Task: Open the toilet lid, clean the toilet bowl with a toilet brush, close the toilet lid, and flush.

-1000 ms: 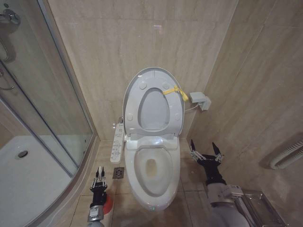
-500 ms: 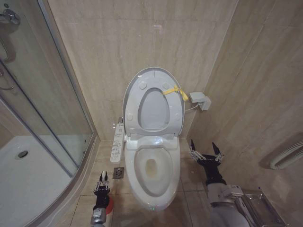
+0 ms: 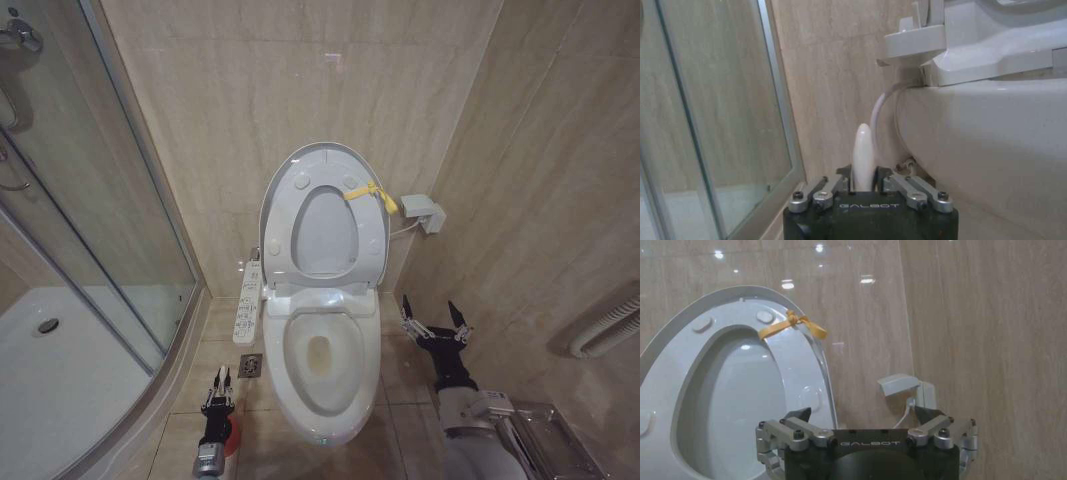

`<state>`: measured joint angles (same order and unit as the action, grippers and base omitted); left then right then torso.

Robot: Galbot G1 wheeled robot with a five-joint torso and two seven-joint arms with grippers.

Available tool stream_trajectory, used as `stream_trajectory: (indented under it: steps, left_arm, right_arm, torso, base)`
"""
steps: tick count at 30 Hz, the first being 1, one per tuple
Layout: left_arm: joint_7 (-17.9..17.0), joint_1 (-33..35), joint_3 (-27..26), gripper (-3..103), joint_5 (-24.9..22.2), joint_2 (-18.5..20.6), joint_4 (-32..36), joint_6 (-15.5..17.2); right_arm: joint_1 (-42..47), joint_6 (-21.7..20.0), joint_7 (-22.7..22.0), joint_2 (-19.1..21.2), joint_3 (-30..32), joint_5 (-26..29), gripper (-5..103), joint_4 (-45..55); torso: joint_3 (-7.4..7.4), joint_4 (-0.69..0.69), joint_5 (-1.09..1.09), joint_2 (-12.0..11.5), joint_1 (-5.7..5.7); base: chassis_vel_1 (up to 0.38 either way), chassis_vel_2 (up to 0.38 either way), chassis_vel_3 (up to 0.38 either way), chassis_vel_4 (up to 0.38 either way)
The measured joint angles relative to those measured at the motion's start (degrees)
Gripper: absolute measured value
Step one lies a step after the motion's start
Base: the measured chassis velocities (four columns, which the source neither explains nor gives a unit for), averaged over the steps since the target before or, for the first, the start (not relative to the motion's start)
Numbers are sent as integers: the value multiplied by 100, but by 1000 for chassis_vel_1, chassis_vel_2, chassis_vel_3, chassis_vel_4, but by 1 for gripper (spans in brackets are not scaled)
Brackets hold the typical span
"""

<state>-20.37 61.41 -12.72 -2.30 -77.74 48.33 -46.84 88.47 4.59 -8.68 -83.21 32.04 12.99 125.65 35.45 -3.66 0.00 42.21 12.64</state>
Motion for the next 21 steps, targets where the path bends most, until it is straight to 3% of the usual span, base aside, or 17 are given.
stream_trajectory:
  steps: [7, 8, 15, 16, 21]
  left_arm:
    - [-76, 166, -20, 24, 72, 27, 380, 6]
    - [-123, 218, -30, 51, 142, 33, 475, 7]
    - [-367, 635, -79, 51, 550, 97, 1121, 102]
    - [-392, 707, -93, 78, 574, 105, 1230, 125]
    - [-470, 1207, -183, 78, 594, 203, 2138, 341]
  right_arm:
    - [0, 0, 0, 0, 0, 0, 100, 0]
    - [0, 0, 0, 0, 0, 0, 100, -1]
    - [0, 0, 0, 0, 0, 0, 100, -1]
    - [0, 0, 0, 0, 0, 0, 100, -1]
    - [0, 0, 0, 0, 0, 0, 100, -1]
  torso:
    - [0, -1, 0, 0, 0]
    - [0, -1, 0, 0, 0]
    - [0, 0, 0, 0, 0]
    - [0, -1, 0, 0, 0]
    - [0, 0, 0, 0, 0]
  base:
    - [0, 0, 0, 0]
    - [0, 0, 0, 0]
    - [0, 0, 0, 0]
    - [0, 0, 0, 0]
    - [0, 0, 0, 0]
